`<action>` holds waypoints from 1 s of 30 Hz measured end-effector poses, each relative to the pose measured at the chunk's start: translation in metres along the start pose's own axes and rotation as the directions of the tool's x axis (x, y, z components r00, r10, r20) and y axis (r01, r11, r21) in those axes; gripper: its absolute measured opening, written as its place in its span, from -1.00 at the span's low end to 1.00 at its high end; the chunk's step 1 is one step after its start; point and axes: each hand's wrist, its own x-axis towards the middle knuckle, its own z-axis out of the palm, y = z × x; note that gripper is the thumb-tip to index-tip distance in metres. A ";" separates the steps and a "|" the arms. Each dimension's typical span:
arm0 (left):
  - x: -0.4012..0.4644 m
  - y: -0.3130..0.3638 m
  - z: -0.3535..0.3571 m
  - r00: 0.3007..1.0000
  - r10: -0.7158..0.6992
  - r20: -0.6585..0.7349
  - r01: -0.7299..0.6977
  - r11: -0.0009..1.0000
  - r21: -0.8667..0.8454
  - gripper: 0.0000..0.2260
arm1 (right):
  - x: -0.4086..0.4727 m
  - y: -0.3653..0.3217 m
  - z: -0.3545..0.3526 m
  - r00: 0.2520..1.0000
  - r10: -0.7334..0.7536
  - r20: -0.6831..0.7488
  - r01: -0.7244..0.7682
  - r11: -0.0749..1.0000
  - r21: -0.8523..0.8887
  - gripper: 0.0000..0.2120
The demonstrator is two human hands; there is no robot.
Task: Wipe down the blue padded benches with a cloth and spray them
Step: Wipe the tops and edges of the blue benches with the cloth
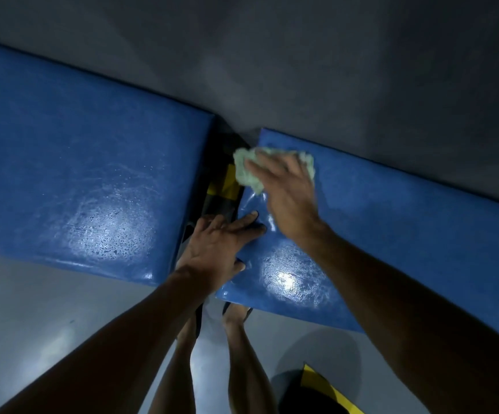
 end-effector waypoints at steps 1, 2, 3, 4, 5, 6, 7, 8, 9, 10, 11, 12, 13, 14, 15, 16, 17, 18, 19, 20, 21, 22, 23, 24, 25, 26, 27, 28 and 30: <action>-0.001 0.001 -0.001 1.000 0.002 -0.007 -0.002 1.000 0.005 -0.31 | -0.021 -0.006 0.002 0.998 -0.051 0.022 0.050 0.998 0.041 -0.49; -0.001 0.002 -0.001 1.000 0.004 -0.014 -0.004 1.000 0.018 -0.33 | -0.041 -0.010 0.003 0.993 -0.107 0.042 0.103 0.992 0.077 -0.50; -0.001 0.003 -0.001 1.000 0.003 -0.020 -0.002 0.999 0.039 -0.35 | -0.055 -0.010 0.001 0.987 -0.151 0.054 0.145 0.985 0.098 -0.52; 0.000 0.004 -0.001 1.000 -0.003 -0.016 0.004 0.998 0.056 -0.37 | -0.062 -0.006 0.000 0.980 -0.192 0.059 0.185 0.978 0.096 -0.54; 0.000 0.005 -0.001 1.000 -0.013 -0.013 0.013 0.998 0.062 -0.36 | -0.060 0.001 -0.003 0.967 -0.243 0.078 0.237 0.969 0.073 -0.55; -0.001 0.006 0.001 1.000 -0.019 -0.018 0.020 0.998 0.059 -0.34 | -0.051 0.009 -0.006 0.946 -0.307 0.107 0.305 0.952 0.035 -0.55; -0.001 0.006 0.002 0.999 -0.017 -0.027 0.019 0.998 0.056 -0.30 | -0.037 0.016 -0.010 0.922 -0.363 0.136 0.367 0.930 -0.003 -0.54; -0.002 0.005 0.004 0.999 -0.008 -0.036 0.010 0.998 0.056 -0.28 | -0.019 0.022 -0.013 0.909 -0.389 0.148 0.398 0.917 -0.036 -0.53; -0.003 0.003 0.006 0.999 0.006 -0.049 -0.003 0.998 0.057 -0.26 | 0.000 0.026 -0.017 0.919 -0.366 0.143 0.378 0.924 -0.064 -0.51; -0.004 0.001 0.008 0.997 0.020 -0.069 -0.016 0.998 0.061 -0.25 | 0.018 0.029 -0.021 0.945 -0.304 0.125 0.316 0.943 -0.099 -0.50; -0.006 0.000 0.010 0.995 0.032 -0.094 -0.025 0.997 0.069 -0.23 | 0.033 0.030 -0.024 0.970 -0.219 0.102 0.232 0.964 -0.134 -0.48; -0.008 0.000 0.011 0.993 0.040 -0.111 -0.031 0.997 0.077 -0.23 | 0.044 0.029 -0.024 0.988 -0.130 0.082 0.142 0.976 -0.163 -0.43; -0.010 0.000 0.012 0.991 0.047 -0.126 -0.037 0.996 0.083 -0.23 | 0.049 0.025 -0.023 0.996 -0.049 0.076 0.062 0.982 -0.179 -0.40; -0.013 0.001 0.013 0.989 0.049 -0.141 -0.038 0.996 0.080 -0.24 | 0.048 0.019 -0.020 0.997 0.005 0.077 0.009 0.983 -0.181 -0.40; -0.016 0.001 0.014 0.985 0.043 -0.167 -0.032 0.997 0.068 -0.26 | 0.042 0.012 -0.016 0.997 0.022 0.077 -0.009 0.986 -0.167 -0.44; -0.021 -0.001 0.014 0.979 0.021 -0.202 -0.013 0.999 0.043 -0.29 | 0.031 0.004 -0.012 0.997 0.003 0.074 0.007 0.991 -0.131 -0.51; -0.025 -0.003 0.013 0.972 -0.013 -0.233 0.015 1.000 0.008 -0.35 | 0.016 -0.004 -0.008 0.997 -0.045 0.070 0.051 0.996 -0.080 -0.57; -0.030 -0.007 0.012 0.965 -0.054 -0.256 0.047 0.998 -0.034 -0.42 | -0.003 -0.014 -0.004 0.991 -0.107 0.076 0.110 0.993 -0.030 -0.59; -0.035 -0.012 0.011 0.958 -0.094 -0.271 0.075 0.994 -0.081 -0.50 | -0.024 -0.023 -0.001 0.982 -0.166 0.094 0.166 0.986 0.013 -0.59; -0.040 -0.017 0.010 0.952 -0.129 -0.278 0.098 0.987 -0.124 -0.56 | -0.043 -0.031 0.001 0.972 -0.209 0.108 0.205 0.977 0.051 -0.60; -0.045 -0.021 0.009 0.948 -0.154 -0.280 0.114 0.981 -0.155 -0.60 | -0.059 -0.036 0.002 0.961 -0.250 0.119 0.242 0.967 0.077 -0.61; -0.049 -0.024 0.008 0.945 -0.172 -0.280 0.126 0.977 -0.173 -0.64 | -0.069 -0.038 0.002 0.946 -0.292 0.139 0.284 0.956 0.074 -0.60; -0.052 -0.027 0.007 0.942 -0.184 -0.280 0.136 0.973 -0.184 -0.67 | -0.071 -0.036 0.000 0.923 -0.346 0.168 0.344 0.938 0.041 -0.59; -0.054 -0.028 0.006 0.941 -0.193 -0.279 0.142 0.971 -0.192 -0.69 | -0.064 -0.030 -0.002 0.898 -0.393 0.200 0.399 0.917 0.010 -0.60; -0.054 -0.030 0.004 0.941 -0.198 -0.275 0.147 0.970 -0.195 -0.70 | -0.051 -0.021 -0.005 0.880 -0.422 0.220 0.431 0.902 0.005 -0.60; -0.054 -0.030 0.003 0.940 -0.203 -0.273 0.153 0.969 -0.195 -0.71 | -0.032 -0.013 -0.009 0.880 -0.421 0.219 0.430 0.903 0.009 -0.61; -0.053 -0.030 0.002 0.938 -0.209 -0.275 0.159 0.968 -0.194 -0.72 | -0.010 -0.004 -0.013 0.905 -0.375 0.200 0.383 0.924 -0.005 -0.62; -0.053 -0.031 0.001 0.936 -0.217 -0.278 0.165 0.966 -0.198 -0.73 | 0.011 0.003 -0.019 0.942 -0.272 0.197 0.286 0.957 -0.046 -0.62; -0.051 -0.031 0.002 0.928 -0.239 -0.286 0.178 0.959 -0.222 -0.76 | 0.040 0.007 -0.024 0.982 -0.007 0.188 0.036 0.988 -0.152 -0.59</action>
